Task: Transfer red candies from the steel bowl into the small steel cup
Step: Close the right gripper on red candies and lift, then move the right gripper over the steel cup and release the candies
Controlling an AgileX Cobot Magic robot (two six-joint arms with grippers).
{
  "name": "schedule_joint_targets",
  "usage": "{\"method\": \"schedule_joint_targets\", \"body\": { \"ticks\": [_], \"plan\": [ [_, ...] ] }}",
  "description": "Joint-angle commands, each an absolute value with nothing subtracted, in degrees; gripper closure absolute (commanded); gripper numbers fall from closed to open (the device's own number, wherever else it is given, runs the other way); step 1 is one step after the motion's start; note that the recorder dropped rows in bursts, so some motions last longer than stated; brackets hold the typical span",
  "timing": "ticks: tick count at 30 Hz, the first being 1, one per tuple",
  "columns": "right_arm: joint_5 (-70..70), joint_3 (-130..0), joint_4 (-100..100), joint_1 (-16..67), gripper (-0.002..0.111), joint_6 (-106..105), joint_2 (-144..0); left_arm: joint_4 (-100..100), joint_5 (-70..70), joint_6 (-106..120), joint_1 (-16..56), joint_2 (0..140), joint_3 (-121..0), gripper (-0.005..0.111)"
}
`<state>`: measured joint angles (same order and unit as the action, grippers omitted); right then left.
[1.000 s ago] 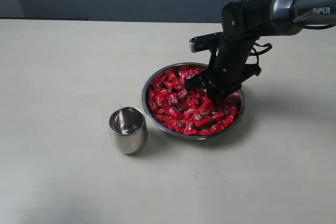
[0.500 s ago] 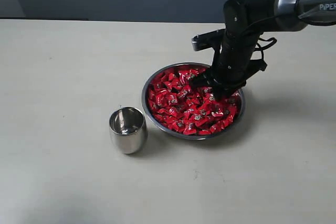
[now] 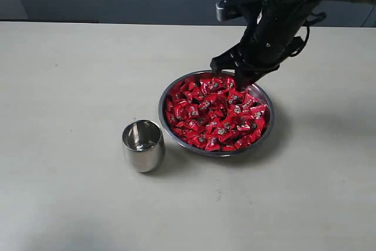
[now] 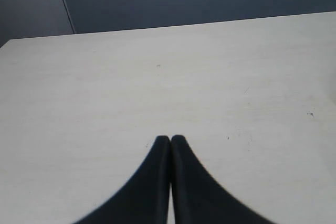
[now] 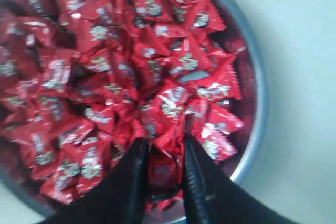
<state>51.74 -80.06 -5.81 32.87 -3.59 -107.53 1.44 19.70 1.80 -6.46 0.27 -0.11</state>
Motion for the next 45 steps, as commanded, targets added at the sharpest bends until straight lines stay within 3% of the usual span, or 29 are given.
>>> {"method": "schedule_joint_targets", "body": {
  "ticks": [1,13,29,37,45],
  "plan": [
    [53.10,-80.32,-26.71,34.38,0.109,-21.54,-106.41,1.55,19.14,1.68,-6.18,0.00,0.00,0.106],
    [45.09,-80.32,-25.33,50.13,0.109,-25.12,-106.61,1.55,19.14,1.68,-6.18,0.00,0.00,0.106],
    [40.70,-80.32,-25.46,52.09,0.109,-25.12,-112.22,1.55,19.14,1.68,-6.18,0.00,0.00,0.106],
    [43.16,-80.32,-25.34,52.09,0.069,-25.12,-112.34,1.55,19.14,1.68,-6.18,0.00,0.00,0.106],
    [43.16,-80.32,-25.34,52.09,0.069,-25.01,-112.10,1.55,19.14,1.68,-6.18,0.00,0.00,0.106]
  ]
}}
